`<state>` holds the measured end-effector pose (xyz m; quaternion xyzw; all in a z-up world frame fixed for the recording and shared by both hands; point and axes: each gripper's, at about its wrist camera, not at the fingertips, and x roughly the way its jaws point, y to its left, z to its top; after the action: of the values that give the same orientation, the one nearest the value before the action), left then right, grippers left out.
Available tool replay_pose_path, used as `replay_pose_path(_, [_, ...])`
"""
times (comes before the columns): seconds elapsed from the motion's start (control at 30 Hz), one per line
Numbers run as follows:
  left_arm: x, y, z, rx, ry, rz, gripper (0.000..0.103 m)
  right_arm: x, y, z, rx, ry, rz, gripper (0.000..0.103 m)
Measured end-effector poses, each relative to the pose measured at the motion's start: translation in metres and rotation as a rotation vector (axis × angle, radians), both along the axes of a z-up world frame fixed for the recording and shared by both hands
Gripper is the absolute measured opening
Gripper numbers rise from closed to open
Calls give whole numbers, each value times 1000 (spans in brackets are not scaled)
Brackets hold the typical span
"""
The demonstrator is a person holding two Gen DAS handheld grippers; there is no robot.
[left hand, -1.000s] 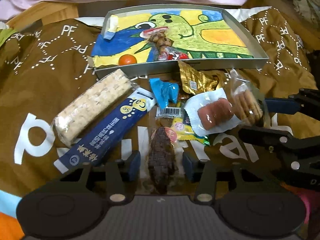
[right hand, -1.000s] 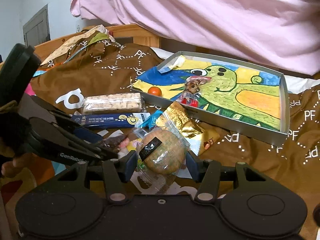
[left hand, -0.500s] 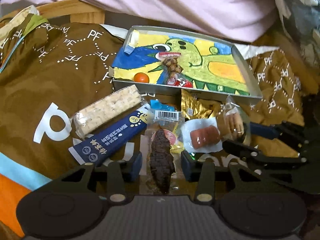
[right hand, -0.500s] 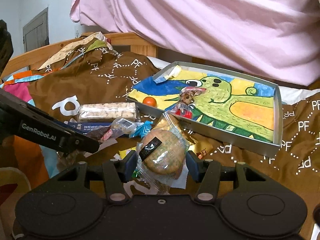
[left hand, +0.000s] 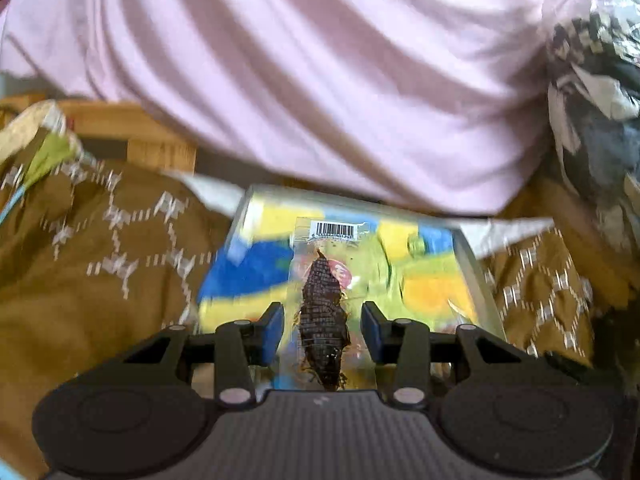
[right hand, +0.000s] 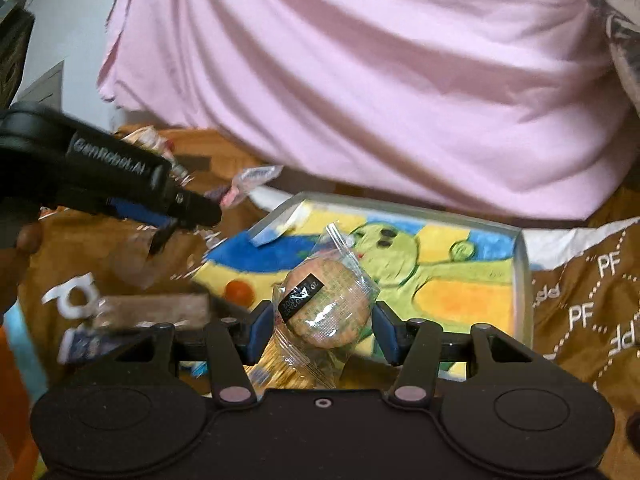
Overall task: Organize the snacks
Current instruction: 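Lower the meat stick into the tray with the left tool while the right tool lowers the bread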
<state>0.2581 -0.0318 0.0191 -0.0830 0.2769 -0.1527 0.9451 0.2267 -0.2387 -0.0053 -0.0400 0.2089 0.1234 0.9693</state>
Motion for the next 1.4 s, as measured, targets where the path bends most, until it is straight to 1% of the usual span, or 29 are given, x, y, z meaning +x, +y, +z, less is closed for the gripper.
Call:
replay_pose_path(0.13, [24,-3,-4,-15,-49,25,46,21,-8,2,12,-41,-40,55])
replay_pose_path(0.23, [43,-3,-16,-31,-58,46,46,36,-9,0,11,-67,-69,56])
replay_pose_path(0.43, [73,-4,-37,-64,-54,55,46,64,-6,-14,16,-36,-97,56])
replay_pose_path(0.53, [78,-5,-50,-69,-54,58,46,75,-1,-23,-4,-4,-94,56])
replay_pose_path(0.6, [83,-7,-59,-74,-35,55,46,80,2,-30,-15,22,-91,56])
replay_pose_path(0.77, [89,-15,-74,-42,-42,48,46,85,6,-45,-39,70,-85,56])
replay_pose_path(0.9, [91,-18,-83,-27,-29,46,46,90,9,-51,-42,97,-88,56])
replay_pose_path(1.1, [93,-20,-91,-5,-17,45,46,94,11,-57,-46,120,-87,57])
replay_pose_path(1.23, [97,-23,-96,23,5,46,47,94,12,-57,-41,127,-88,58])
replay_pose_path(1.33, [100,-22,-100,5,42,43,47,94,11,-58,-36,133,-92,60])
replay_pose_path(1.4, [101,-21,-102,2,47,45,48,95,11,-58,-34,134,-92,63])
